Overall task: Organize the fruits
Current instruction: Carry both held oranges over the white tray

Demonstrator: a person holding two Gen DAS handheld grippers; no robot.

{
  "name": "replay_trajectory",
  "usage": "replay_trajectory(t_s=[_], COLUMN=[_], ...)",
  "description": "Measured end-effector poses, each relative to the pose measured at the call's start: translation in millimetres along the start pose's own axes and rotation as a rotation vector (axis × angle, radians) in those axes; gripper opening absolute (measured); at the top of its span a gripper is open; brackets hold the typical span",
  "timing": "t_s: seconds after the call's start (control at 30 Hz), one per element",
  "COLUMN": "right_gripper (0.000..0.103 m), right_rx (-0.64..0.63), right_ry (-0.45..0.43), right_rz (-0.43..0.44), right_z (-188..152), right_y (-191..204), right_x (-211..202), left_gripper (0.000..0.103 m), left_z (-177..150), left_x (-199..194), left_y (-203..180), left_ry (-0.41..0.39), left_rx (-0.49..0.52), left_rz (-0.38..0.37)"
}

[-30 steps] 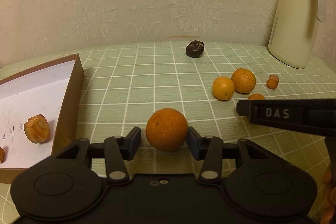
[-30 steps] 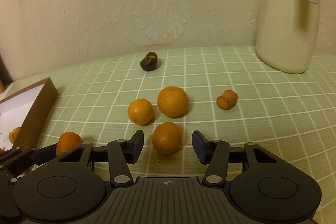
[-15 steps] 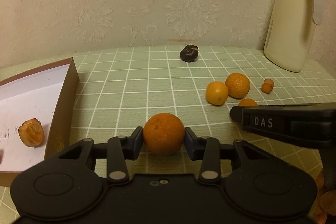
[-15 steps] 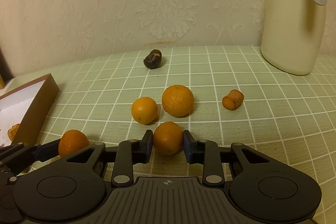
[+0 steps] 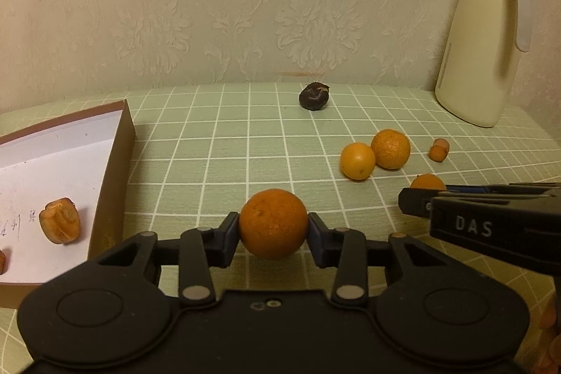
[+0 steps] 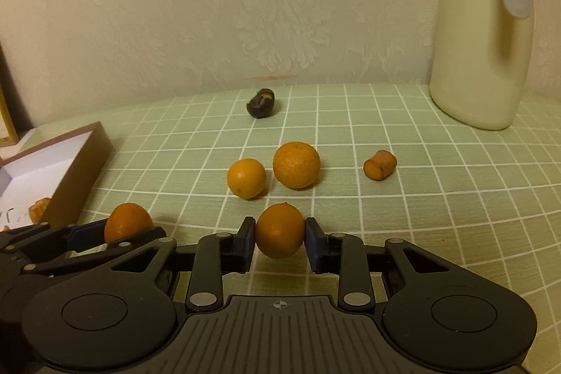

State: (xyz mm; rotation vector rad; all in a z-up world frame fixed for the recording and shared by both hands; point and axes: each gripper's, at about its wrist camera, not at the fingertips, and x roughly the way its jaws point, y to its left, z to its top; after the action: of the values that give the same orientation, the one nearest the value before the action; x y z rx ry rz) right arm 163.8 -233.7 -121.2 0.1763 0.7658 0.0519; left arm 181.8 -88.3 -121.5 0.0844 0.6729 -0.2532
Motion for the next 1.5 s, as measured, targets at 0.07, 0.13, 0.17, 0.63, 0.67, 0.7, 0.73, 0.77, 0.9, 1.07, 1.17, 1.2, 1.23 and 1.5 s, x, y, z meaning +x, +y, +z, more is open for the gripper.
replay_trajectory(t_s=[0.07, 0.13, 0.17, 0.63, 0.67, 0.7, 0.73, 0.77, 0.9, 1.07, 1.17, 1.2, 1.23, 1.5], right_gripper=[0.030, 0.030, 0.030, 0.030, 0.031, 0.031, 0.031, 0.031, 0.031, 0.030, 0.030, 0.030, 0.030, 0.030], right_rx=[-0.008, -0.003, -0.004, -0.075, -0.075, -0.074, -0.074, -0.075, -0.082, -0.097, -0.106, -0.110, -0.114, -0.160], right_ry=[-0.008, -0.014, -0.016, -0.041, -0.043, -0.045, -0.047, -0.049, -0.067, -0.080, -0.082, -0.086, -0.090, -0.119], right_rz=[0.003, 0.013, 0.017, 0.073, 0.076, 0.082, 0.086, 0.090, 0.110, 0.131, 0.146, 0.152, 0.158, 0.212], right_z=[-1, -3, -4, -21, -23, -24, -25, -26, -26, -28, -29, -29, -30, -32], right_y=[2, 2, 3, 29, 30, 33, 35, 37, 47, 59, 67, 70, 72, 104], right_x=[-6, -14, -18, -64, -66, -69, -71, -73, -82, -90, -94, -96, -98, -109], left_gripper=[0.030, 0.031, 0.031, 0.030, 0.030, 0.030, 0.030, 0.030, 0.030, 0.030, 0.030, 0.030, 0.030, 0.030], left_z=[-1, -1, -1, -9, -9, -9, -9, -10, -10, -14, -16, -17, -17, -21], left_x=[-4, -10, -12, -51, -54, -57, -60, -63, -76, -91, -100, -103, -106, -131], left_y=[0, -2, -2, 8, 9, 11, 12, 12, 19, 31, 40, 44, 47, 72], left_ry=[-0.003, -0.008, -0.010, -0.029, -0.031, -0.034, -0.040, -0.046, -0.064, -0.080, -0.085, -0.089, -0.094, -0.123], left_rx=[0.005, 0.010, 0.011, -0.006, -0.007, -0.008, -0.006, -0.005, -0.018, -0.025, -0.037, -0.040, -0.042, -0.076], left_rz=[-0.004, -0.009, -0.012, -0.013, -0.013, -0.014, -0.013, -0.010, -0.002, 0.024, 0.041, 0.047, 0.053, 0.093])
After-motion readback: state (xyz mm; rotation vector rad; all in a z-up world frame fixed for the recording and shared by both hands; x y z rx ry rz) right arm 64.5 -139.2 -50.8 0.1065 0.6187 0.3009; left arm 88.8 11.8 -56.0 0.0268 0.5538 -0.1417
